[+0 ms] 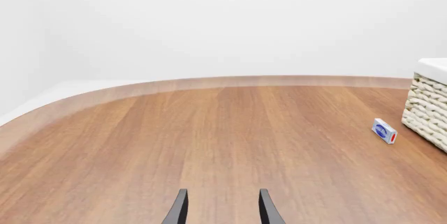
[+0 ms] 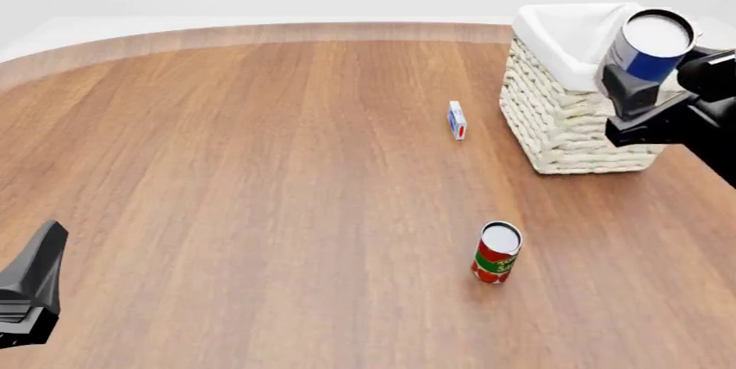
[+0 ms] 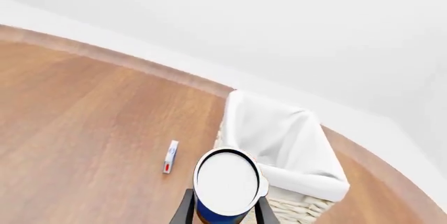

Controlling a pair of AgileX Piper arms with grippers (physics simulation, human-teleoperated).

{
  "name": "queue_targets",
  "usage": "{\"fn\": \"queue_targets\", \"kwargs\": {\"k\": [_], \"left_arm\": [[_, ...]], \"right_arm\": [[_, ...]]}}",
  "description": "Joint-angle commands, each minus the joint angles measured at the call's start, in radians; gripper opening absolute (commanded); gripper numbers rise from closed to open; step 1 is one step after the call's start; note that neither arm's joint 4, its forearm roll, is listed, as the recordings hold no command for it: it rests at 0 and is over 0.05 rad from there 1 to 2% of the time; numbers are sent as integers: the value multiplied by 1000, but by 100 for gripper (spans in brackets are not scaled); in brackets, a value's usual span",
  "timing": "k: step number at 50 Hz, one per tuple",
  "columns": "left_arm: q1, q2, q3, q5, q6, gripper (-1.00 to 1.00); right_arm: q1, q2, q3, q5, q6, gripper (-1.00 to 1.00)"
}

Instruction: Pick up the alphabet soup and the cream cheese box, and put them in the basket.

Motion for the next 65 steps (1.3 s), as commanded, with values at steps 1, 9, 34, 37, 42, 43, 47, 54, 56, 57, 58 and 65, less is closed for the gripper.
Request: {"fn": "queue_targets", "kwargs": {"k": [1, 9, 34, 37, 42, 43, 47, 54, 56, 57, 58, 65], "left_arm": [[0, 0, 0, 0, 0, 100], [0, 0, 0, 0, 0, 100], [0, 0, 0, 0, 0, 100], [0, 0, 0, 0, 0, 100], [0, 0, 0, 0, 0, 100], [0, 0, 0, 0, 0, 100], [0, 0, 0, 0, 0, 100], [0, 0, 0, 0, 0, 100], [0, 0, 0, 0, 0, 100], [0, 0, 0, 0, 0, 100], [0, 0, 0, 0, 0, 100], [0, 0, 0, 0, 0, 100]], "right_arm": [[14, -14, -125, 98, -26, -100], [15, 32, -248, 159, -45, -100], [3, 248, -571, 258, -107, -100], [-4, 282, -606, 257, -111, -100], [-24, 336, -652, 251, -96, -100], [-28, 345, -659, 249, -98, -100], [-36, 377, -685, 251, -93, -100], [-48, 447, -733, 254, -83, -100], [-54, 473, -751, 254, -81, -100], [-58, 484, -761, 256, -79, -100], [-64, 500, -775, 257, -76, -100], [-92, 583, -836, 260, -67, -100]]}}
